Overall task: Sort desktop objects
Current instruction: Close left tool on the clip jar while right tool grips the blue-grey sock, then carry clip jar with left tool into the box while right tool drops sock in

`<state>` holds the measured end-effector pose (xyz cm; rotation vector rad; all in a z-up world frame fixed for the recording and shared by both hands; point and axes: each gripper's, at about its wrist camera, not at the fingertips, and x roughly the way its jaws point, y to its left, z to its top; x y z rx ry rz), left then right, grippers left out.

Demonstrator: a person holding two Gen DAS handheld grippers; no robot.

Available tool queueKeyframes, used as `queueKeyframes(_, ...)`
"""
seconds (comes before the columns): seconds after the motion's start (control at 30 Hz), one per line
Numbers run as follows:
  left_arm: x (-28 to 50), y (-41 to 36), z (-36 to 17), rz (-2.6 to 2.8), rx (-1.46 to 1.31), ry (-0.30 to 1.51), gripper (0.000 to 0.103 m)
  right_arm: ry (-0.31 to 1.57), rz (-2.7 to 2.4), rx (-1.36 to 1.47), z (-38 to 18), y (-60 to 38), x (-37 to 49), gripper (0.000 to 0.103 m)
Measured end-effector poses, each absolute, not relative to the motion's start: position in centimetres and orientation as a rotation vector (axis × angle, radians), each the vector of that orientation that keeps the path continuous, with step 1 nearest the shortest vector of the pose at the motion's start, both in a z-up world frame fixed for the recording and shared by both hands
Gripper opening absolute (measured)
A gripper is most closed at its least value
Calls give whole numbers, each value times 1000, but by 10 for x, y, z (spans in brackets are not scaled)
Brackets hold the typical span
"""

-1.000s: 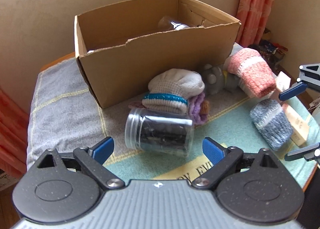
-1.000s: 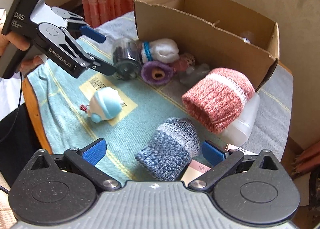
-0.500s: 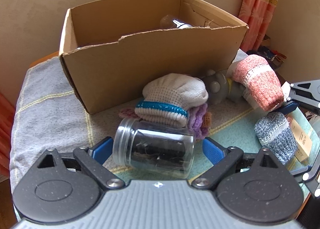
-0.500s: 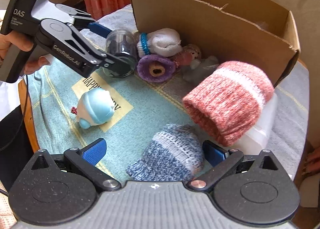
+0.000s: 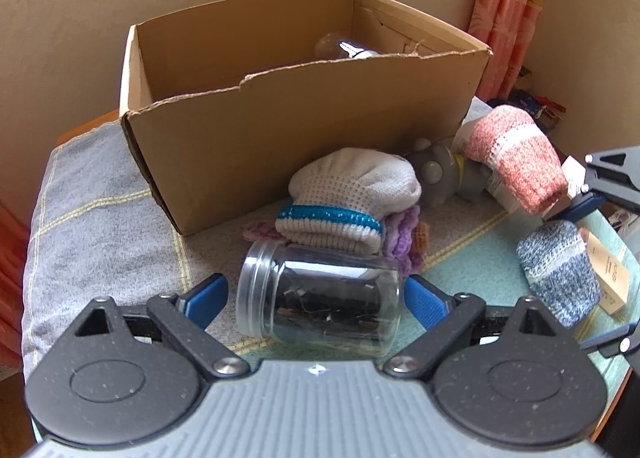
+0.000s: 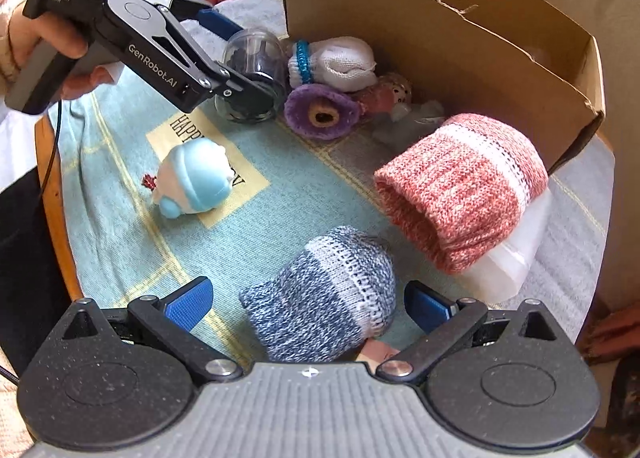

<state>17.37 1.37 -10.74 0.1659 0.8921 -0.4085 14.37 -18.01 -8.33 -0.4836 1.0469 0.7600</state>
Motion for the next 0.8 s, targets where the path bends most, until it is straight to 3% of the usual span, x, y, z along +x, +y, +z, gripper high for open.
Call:
queueKeyframes(0.07,174,14,-108,-415,175,887,93,1029,768,-517,-84,-178,143,102)
queueKeyframes(0.23,177,12,-110,-446,189,894,92,1024,786,-584,-85,-175,145,89)
queueKeyframes(0.4,180,10,-112,-449,191,901,91,1031,798,-589,-86,-176,149,87)
queueKeyframes(0.53,183,7,-116,-445,201,915,77,1031,798,-597,-89,-175,148,84)
queueKeyframes(0.8,181,10,-109,-452,186,911,75,1026,781,-579,-78,-176,149,79)
